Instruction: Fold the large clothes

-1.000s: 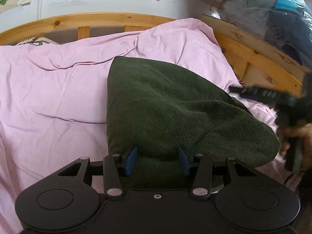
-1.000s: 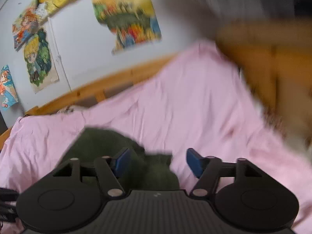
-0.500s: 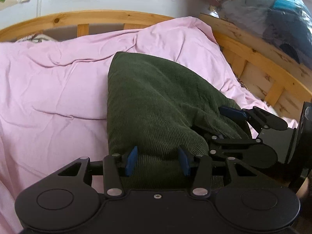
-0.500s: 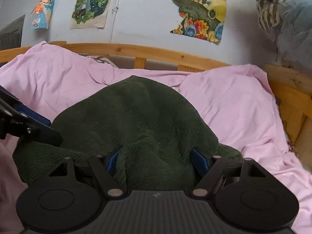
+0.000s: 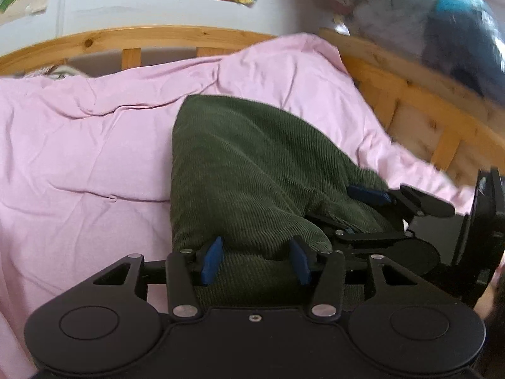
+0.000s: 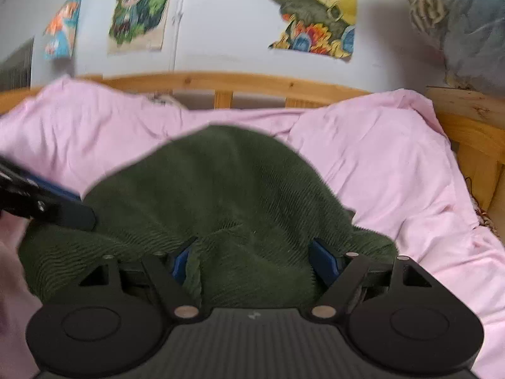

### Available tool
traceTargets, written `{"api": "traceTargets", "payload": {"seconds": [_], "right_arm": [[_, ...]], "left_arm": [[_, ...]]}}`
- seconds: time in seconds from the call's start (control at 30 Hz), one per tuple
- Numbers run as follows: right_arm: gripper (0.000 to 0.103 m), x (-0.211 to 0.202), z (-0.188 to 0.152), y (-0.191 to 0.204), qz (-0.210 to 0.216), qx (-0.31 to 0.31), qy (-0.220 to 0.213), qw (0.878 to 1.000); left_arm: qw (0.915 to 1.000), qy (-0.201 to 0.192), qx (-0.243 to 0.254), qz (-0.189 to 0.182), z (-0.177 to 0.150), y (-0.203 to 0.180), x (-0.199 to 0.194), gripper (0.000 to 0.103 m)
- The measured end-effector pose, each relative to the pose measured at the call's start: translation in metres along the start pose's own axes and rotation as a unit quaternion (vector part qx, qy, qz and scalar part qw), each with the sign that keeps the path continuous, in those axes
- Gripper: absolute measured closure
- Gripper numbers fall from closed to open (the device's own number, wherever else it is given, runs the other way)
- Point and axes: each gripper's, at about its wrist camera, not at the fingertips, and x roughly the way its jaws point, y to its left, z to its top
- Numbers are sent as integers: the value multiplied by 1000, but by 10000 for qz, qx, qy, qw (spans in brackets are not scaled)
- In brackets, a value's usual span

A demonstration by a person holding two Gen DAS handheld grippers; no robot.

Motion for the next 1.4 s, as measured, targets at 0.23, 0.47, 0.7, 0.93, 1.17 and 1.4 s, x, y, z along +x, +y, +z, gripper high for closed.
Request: {"api": "traceTargets", "payload": {"seconds": [0.23,0.47,0.7,0.93,1.17,1.4], "right_arm": [[9,-4,98,-7,-201,-194,-602,9978],[13,111,144,49,714,-844,549,9923],[16,147,67,54,527,-659,510,9951],[10,138,64,39,567,-252,342,9975],[9,43,70,22,598,-220,140,9979],[1,-20,39,34,759,-90,101,9970]], "left_arm": [[9938,-23,-1109,23,10,39,-15,27],[9934,272,-1105,-175,1,38,0,25],[9893,398,-1370,-299,-4,52,6,25],[9914,443,-1204,-254,-6,49,15,16],[9886,1,-1463,-361,-3,62,-18,14],[9786,81,-2053,-104,-15,74,-29,12]]}}
